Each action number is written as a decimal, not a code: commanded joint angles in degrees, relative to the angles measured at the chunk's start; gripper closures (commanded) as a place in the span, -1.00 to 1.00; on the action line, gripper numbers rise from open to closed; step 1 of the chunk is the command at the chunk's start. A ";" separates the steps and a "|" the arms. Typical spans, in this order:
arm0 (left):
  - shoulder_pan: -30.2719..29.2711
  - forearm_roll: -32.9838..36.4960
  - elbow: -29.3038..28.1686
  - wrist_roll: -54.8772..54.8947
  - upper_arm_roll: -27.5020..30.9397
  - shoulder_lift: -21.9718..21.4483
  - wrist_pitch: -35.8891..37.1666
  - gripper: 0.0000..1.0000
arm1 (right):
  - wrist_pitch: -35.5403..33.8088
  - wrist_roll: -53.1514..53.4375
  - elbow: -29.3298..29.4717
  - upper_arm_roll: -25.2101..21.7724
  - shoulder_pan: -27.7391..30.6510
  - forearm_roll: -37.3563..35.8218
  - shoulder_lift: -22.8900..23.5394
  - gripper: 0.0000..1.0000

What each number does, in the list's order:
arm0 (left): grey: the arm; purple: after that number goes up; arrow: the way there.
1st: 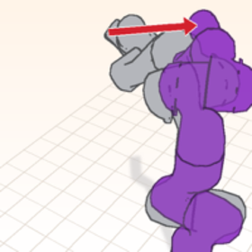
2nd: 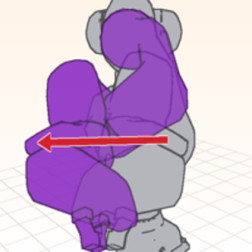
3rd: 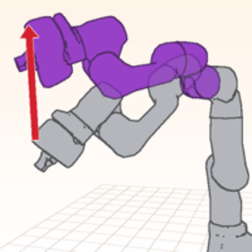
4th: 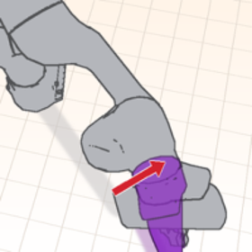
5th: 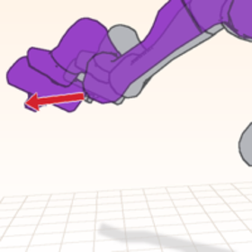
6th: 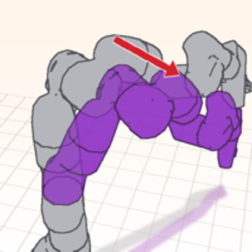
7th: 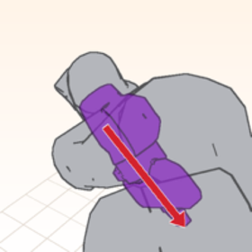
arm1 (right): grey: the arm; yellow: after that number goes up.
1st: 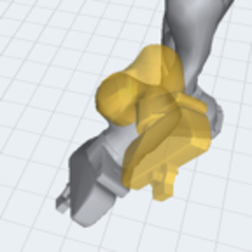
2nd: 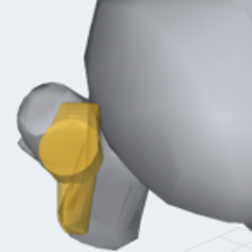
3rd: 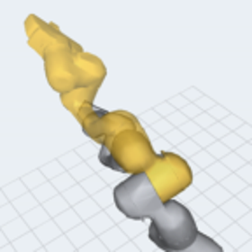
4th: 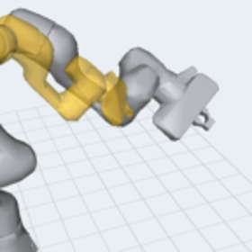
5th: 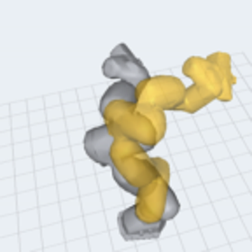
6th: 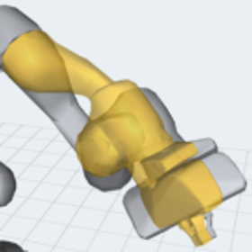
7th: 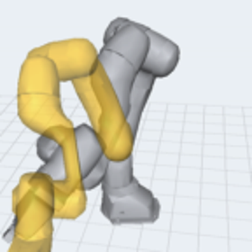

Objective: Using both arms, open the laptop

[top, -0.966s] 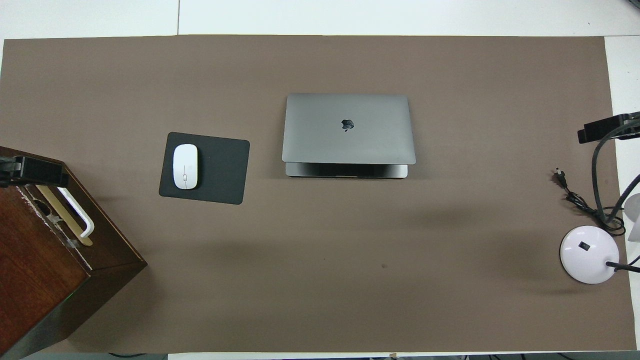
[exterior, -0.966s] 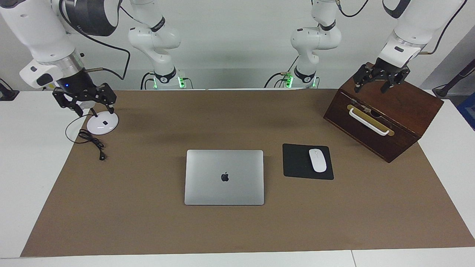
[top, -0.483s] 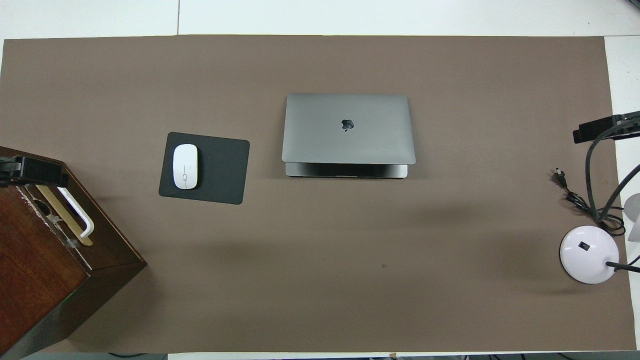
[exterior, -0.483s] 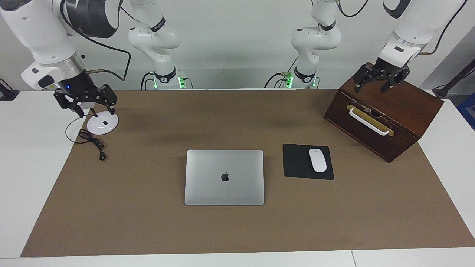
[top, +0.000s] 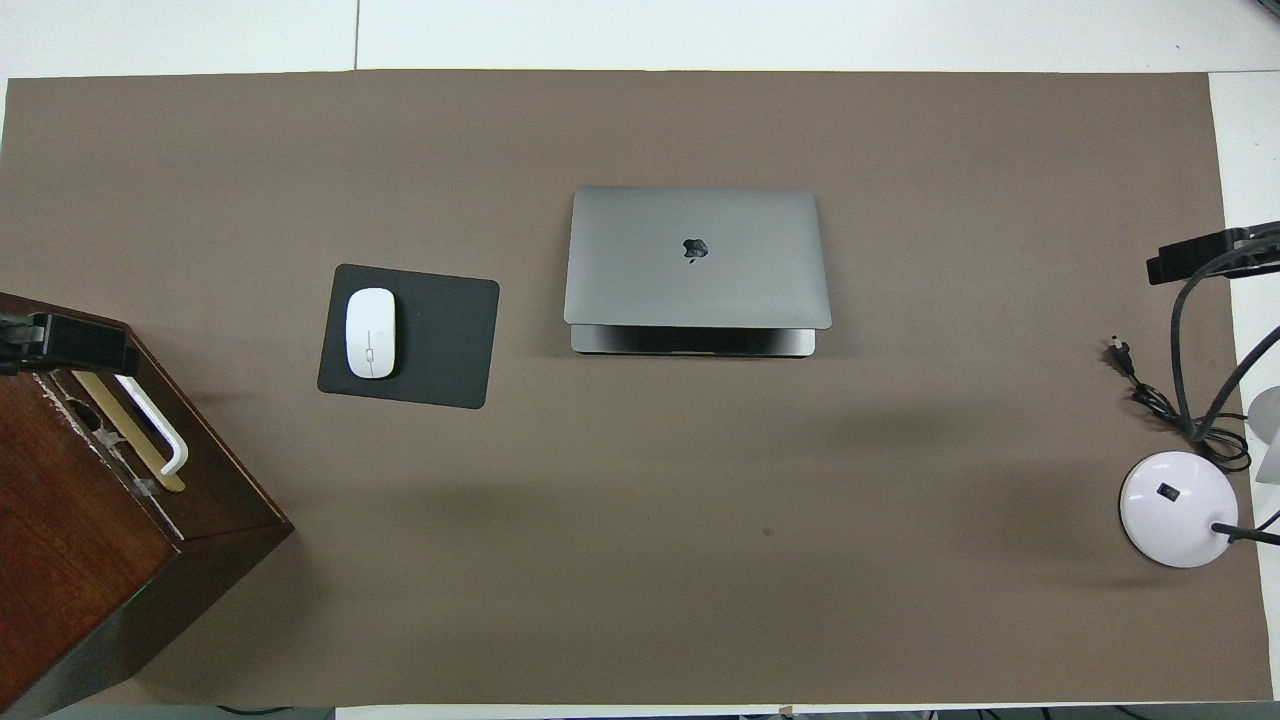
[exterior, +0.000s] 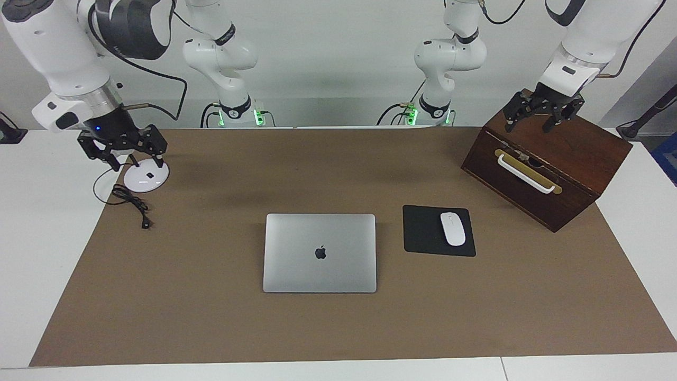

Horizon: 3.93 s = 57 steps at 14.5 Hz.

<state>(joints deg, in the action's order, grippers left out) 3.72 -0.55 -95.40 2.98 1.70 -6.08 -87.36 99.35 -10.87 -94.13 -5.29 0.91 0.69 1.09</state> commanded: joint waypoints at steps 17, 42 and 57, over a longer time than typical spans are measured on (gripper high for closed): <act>-0.64 -0.58 -4.79 -0.61 -0.38 -1.56 -14.32 1.00 | 16.74 39.67 -1.67 6.00 -8.02 10.72 -0.74 -1.00; 27.55 -4.63 -59.11 9.94 -0.38 -7.13 -93.22 1.00 | 69.38 74.15 -23.63 13.20 -19.90 28.13 1.82 -1.00; 31.88 -3.93 -53.14 8.97 -0.90 12.05 -112.94 1.00 | 91.10 76.09 -33.39 16.89 -26.14 37.28 5.59 -1.00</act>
<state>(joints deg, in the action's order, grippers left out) 34.56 -4.45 -150.80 11.53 0.30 3.41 -198.92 187.89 64.74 -125.83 11.27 -24.90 36.67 6.73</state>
